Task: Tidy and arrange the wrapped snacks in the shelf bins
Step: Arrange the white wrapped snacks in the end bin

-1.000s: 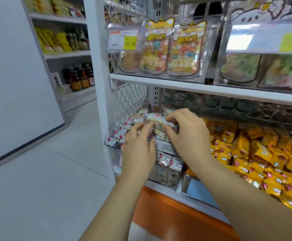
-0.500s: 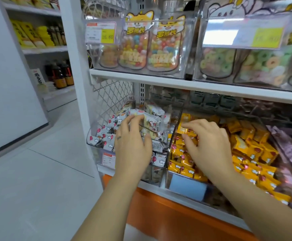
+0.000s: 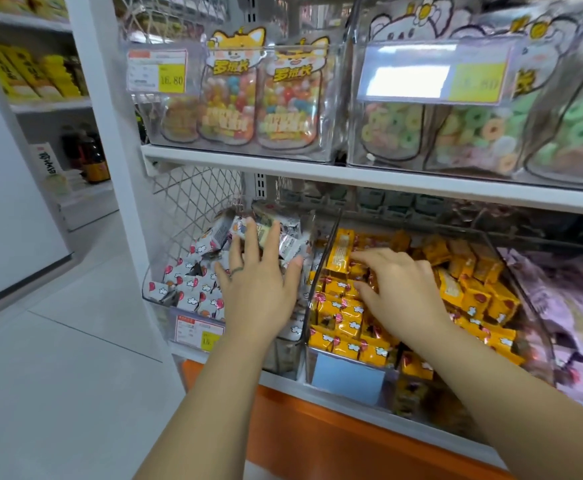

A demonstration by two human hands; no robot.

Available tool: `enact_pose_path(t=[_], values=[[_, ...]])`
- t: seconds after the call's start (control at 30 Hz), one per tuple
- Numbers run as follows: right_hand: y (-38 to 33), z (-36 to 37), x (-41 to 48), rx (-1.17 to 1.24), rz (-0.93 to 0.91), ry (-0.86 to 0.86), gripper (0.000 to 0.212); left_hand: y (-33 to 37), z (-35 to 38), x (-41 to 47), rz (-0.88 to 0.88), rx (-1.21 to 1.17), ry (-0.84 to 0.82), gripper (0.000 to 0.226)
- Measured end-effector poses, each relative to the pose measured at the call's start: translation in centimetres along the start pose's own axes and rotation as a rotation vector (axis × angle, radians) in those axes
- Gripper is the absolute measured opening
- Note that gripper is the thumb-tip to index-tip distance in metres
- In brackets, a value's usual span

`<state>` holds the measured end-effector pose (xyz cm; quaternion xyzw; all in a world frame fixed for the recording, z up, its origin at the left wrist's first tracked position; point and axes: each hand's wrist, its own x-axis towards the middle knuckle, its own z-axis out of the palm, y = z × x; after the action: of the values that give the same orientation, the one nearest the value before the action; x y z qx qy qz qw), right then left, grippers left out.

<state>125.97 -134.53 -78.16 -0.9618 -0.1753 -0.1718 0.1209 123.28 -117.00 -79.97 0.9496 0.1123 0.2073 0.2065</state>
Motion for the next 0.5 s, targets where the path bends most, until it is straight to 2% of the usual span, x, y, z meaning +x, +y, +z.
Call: enact_pose_path(t=[0.23, 0.3, 0.4, 0.5], values=[[-0.6, 2.1, 2.5, -0.027, -0.031, -0.094, 0.055, -0.2, 0.1, -0.3, 0.066, -0.035, 0.106, 0.062], [-0.7, 2.7, 2.7, 0.001, -0.027, -0.062, 0.048, -0.3, 0.0, -0.6, 0.086, -0.054, 0.141, 0.06], [-0.5, 2.9, 2.7, 0.081, -0.06, 0.026, 0.025, -0.2, -0.2, -1.0, 0.142, -0.074, 0.199, 0.055], [0.0, 2.5, 2.3, 0.109, -0.082, 0.049, 0.016, 0.2, -0.1, -1.5, 0.232, -0.083, 0.267, 0.044]])
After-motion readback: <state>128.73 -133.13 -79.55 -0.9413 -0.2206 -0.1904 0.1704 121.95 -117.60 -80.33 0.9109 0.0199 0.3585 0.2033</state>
